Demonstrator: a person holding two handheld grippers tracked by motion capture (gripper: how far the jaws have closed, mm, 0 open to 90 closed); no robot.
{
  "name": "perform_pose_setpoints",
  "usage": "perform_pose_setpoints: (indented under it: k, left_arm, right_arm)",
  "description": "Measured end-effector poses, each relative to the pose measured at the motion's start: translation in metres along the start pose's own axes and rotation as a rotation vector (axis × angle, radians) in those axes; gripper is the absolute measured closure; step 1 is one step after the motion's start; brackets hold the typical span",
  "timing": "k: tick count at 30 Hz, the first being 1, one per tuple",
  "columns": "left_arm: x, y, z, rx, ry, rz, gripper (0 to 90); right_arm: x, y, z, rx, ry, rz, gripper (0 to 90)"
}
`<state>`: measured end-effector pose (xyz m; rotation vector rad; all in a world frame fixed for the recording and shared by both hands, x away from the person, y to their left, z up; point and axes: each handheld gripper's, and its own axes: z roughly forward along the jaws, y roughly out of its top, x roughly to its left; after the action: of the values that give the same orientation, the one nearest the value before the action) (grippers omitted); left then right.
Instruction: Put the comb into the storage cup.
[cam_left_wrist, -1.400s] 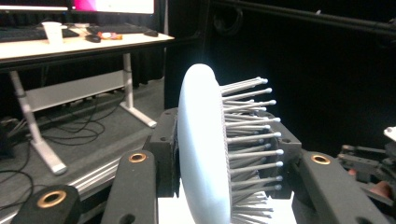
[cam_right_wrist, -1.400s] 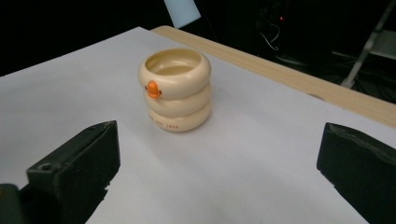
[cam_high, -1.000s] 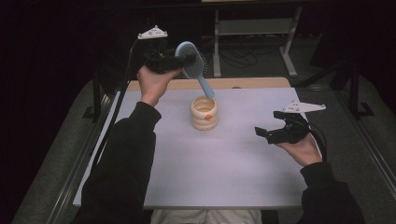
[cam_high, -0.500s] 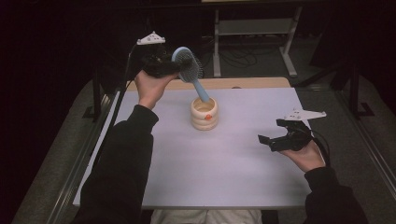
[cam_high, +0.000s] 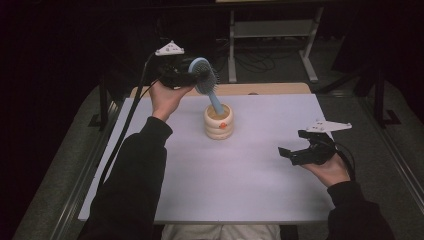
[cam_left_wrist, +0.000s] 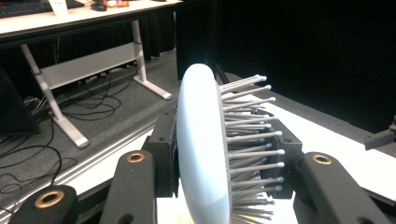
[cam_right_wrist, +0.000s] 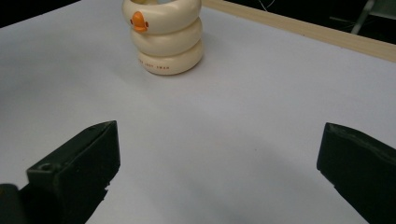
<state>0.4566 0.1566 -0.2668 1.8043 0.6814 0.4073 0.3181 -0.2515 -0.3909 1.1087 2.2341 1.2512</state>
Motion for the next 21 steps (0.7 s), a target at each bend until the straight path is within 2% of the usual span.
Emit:
perform_pose_setpoints:
  k: [3, 7, 14, 21]
  left_arm:
    - [0.002, -0.003, 0.002, -0.007, -0.016, -0.023, 55.0]
    - [0.004, -0.008, 0.005, 0.006, -0.008, -0.021, 55.0]
    - [0.014, -0.021, 0.009, 0.005, 0.005, -0.059, 54.8]
    - [0.017, -0.033, 0.018, 0.004, -0.013, -0.086, 54.8]
  right_arm:
    - [-0.001, -0.002, -0.001, 0.007, 0.002, 0.006, 0.0]
    - [-0.001, -0.004, -0.001, 0.013, 0.001, 0.009, 0.0]
    - [0.0, -0.004, 0.001, 0.023, 0.005, 0.002, 0.0]
    - [0.0, -0.006, 0.002, 0.032, 0.006, 0.003, 0.0]
